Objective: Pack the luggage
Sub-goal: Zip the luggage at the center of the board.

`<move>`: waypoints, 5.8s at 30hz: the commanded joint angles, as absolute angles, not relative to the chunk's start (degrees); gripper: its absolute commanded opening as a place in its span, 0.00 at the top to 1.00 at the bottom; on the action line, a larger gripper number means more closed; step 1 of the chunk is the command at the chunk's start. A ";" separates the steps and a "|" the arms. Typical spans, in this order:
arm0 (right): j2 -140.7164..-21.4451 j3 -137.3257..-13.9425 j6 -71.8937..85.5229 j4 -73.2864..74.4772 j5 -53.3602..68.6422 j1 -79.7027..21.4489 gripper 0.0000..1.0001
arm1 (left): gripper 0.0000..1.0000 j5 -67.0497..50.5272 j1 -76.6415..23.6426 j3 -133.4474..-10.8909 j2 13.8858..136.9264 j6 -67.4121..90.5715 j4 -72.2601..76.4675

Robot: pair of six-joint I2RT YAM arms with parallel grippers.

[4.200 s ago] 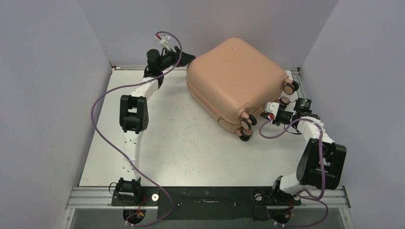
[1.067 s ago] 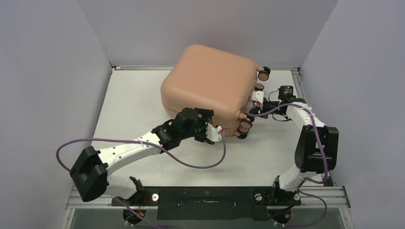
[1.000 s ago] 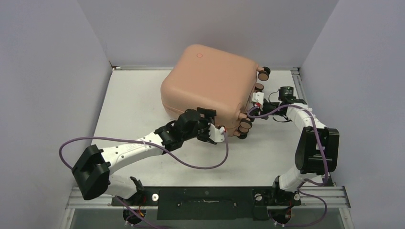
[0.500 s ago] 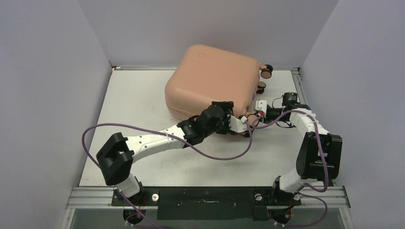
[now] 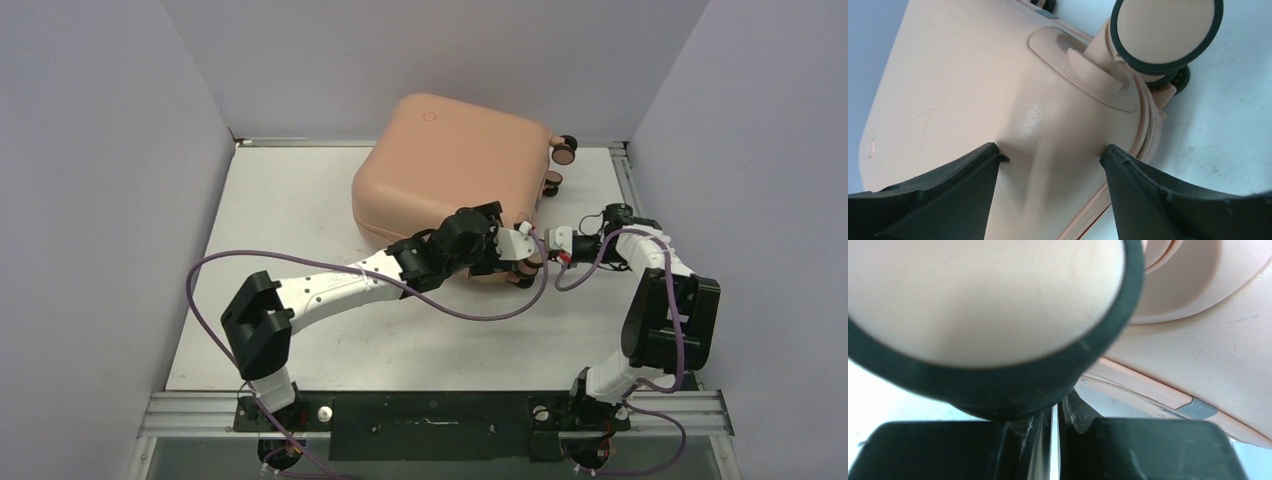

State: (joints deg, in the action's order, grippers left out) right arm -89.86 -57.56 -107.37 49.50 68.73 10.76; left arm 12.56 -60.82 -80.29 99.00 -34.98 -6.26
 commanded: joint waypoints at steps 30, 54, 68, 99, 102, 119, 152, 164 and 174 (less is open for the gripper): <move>-102.21 -55.32 -105.58 80.38 78.82 22.48 0.95 | 0.44 3.26 -63.11 -86.24 109.42 -12.44 -13.58; -89.42 -47.33 -118.12 80.29 77.26 22.01 0.95 | 0.68 -1.44 -55.16 -105.83 119.12 -3.93 -20.82; -90.48 -49.04 -117.18 80.25 78.12 23.29 0.95 | 0.19 -7.64 -55.40 -78.08 94.28 -43.27 -20.13; -82.42 -43.95 -122.12 80.16 71.61 26.10 0.95 | 0.04 12.80 -63.55 -97.29 119.52 -29.38 -11.75; -83.28 -45.48 -116.75 79.44 74.62 26.73 0.95 | 0.04 11.31 -63.72 -98.20 120.34 -28.56 -12.52; -94.50 -52.29 -100.91 80.34 78.04 31.85 0.95 | 0.03 10.34 -63.13 -111.90 130.84 -20.57 -16.62; -112.90 -67.25 -127.60 80.49 90.33 32.95 0.38 | 0.02 7.32 -61.00 -115.76 130.37 -16.53 -20.04; -117.60 -74.22 -129.35 80.59 92.37 29.91 0.40 | 0.02 7.21 -61.00 -115.98 130.24 -16.52 -20.65; -115.99 -74.70 -131.51 80.45 92.37 27.84 0.56 | 0.02 7.04 -61.00 -116.95 131.14 -16.44 -21.36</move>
